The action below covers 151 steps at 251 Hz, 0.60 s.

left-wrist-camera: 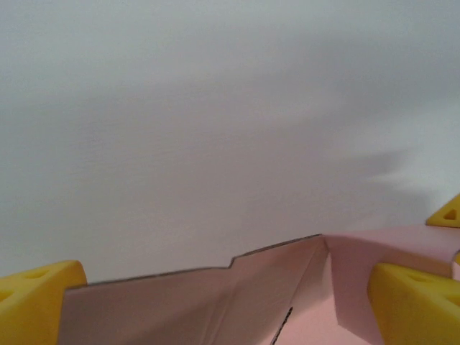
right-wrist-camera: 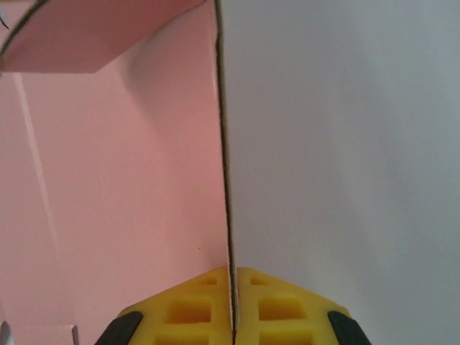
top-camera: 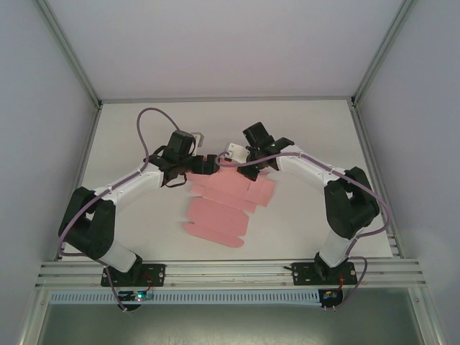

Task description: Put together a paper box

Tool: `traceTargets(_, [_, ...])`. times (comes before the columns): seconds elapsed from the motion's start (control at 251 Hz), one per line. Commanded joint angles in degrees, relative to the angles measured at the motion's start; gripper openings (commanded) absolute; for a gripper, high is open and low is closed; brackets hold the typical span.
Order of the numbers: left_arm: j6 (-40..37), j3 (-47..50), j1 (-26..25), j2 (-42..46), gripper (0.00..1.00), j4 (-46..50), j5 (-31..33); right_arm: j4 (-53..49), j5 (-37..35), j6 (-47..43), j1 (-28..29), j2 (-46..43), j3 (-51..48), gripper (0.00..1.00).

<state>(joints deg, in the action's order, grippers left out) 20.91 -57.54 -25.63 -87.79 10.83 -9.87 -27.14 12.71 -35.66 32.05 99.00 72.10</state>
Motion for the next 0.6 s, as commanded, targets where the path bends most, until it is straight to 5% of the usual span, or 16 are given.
traceTargets(0.0, [0.8, 1.1, -1.5, 0.9, 1.0, 5.9, 5.5, 10.3, 3.4, 4.1, 0.7, -4.6, -0.4, 0.0])
traceTargets(0.192, [3.5, 3.3, -1.4, 4.3, 1.0, 4.9, 5.8, 9.4, 5.9, 3.2, 0.7, -6.3, -2.7, 0.0])
traceTargets(0.387, [5.8, 7.9, 0.5, 13.0, 1.0, 3.5, -0.8, 8.5, 3.0, 3.2, -0.8, -7.2, -3.4, 0.0])
traceTargets(0.599, [7.9, 13.1, 4.2, 26.7, 1.0, 13.3, 7.3, 7.2, 5.6, 2.2, -2.6, -7.8, -4.4, 0.0])
